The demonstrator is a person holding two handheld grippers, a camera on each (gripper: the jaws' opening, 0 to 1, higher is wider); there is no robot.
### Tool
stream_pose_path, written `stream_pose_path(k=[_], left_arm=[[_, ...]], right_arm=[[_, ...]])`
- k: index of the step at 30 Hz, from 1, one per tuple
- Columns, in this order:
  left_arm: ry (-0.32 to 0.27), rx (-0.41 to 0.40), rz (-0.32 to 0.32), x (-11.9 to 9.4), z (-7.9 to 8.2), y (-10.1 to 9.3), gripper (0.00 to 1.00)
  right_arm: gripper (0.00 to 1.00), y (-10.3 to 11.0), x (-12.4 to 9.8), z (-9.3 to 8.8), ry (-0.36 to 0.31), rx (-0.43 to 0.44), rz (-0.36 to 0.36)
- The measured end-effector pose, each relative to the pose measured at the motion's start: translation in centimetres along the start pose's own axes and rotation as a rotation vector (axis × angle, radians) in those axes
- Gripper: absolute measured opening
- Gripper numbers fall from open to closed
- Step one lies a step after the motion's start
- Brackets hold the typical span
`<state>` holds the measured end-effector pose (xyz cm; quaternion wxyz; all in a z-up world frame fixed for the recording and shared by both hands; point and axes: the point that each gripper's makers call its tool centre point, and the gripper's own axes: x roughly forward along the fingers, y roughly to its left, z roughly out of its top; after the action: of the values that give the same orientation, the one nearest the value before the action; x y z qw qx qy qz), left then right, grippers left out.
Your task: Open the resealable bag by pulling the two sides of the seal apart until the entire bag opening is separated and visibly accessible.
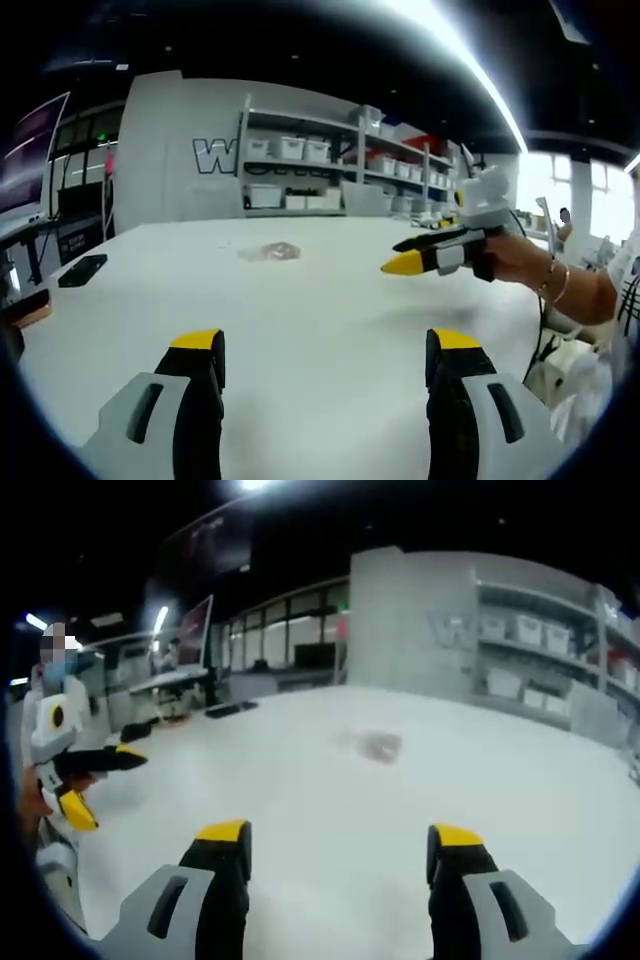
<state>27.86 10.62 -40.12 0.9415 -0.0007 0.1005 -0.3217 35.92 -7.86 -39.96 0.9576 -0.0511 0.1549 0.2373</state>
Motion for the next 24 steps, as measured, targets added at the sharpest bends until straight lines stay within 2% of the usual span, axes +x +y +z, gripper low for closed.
stream_pose_path(k=[24], left_arm=[[-0.018, -0.006, 0.006, -0.1, 0.6, 0.6, 0.82]], right_arm=[[0.70, -0.5, 3.3, 1.3, 0.006, 0.020, 0.012]])
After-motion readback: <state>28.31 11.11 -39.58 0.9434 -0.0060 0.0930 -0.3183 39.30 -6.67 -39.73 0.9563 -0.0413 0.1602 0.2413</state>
